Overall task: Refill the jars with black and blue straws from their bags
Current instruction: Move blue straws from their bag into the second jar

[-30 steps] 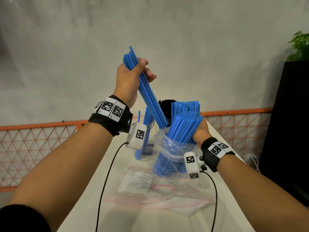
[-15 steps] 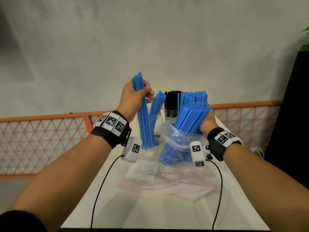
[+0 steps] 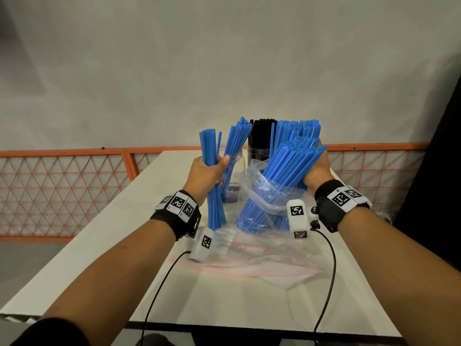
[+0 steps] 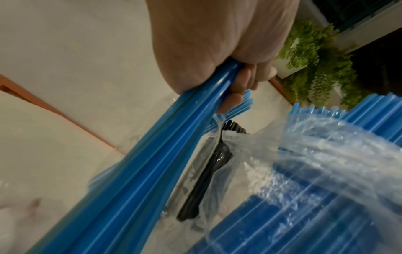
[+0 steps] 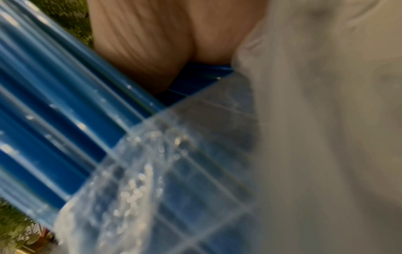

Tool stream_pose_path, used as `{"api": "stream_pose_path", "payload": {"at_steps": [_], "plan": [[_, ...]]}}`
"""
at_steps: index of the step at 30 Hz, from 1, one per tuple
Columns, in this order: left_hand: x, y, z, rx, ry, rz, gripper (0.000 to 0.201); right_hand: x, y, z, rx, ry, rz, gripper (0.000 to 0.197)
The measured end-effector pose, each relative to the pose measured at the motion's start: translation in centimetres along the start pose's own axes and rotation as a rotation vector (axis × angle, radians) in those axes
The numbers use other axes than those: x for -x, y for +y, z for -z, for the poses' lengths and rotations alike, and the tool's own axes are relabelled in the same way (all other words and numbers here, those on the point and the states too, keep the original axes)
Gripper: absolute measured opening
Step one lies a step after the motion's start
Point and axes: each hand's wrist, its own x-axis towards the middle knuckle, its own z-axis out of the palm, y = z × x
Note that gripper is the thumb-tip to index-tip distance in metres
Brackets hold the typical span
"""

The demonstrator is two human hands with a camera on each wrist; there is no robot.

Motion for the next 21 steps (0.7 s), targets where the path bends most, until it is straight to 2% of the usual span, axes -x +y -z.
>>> {"api": "stream_pose_path", "payload": {"at_steps": [3, 12, 15, 21], "plan": [[0.2, -1.0, -0.4, 0.024, 0.016, 0.046, 0.033, -0.1, 0.0, -0.1, -0.029, -0.035, 0.013, 0.034], [0.2, -3.2, -0.8, 0.046, -0.059, 0.107, 0.038, 0.0, 0.1, 0.0, -0.062, -0.065, 0.039, 0.031], [-0.8, -1.0, 0.4, 0.029, -0.087, 0.013, 0.039, -0.2, 0.2, 0.1, 0.004, -0.047, 0.066, 0.034], [-6.3, 9.3, 4.0, 0.066, 0.133, -0.314, 0.033, -0.4, 0.3, 0.1, 0.027, -0.007, 0.048, 0.035]]}}
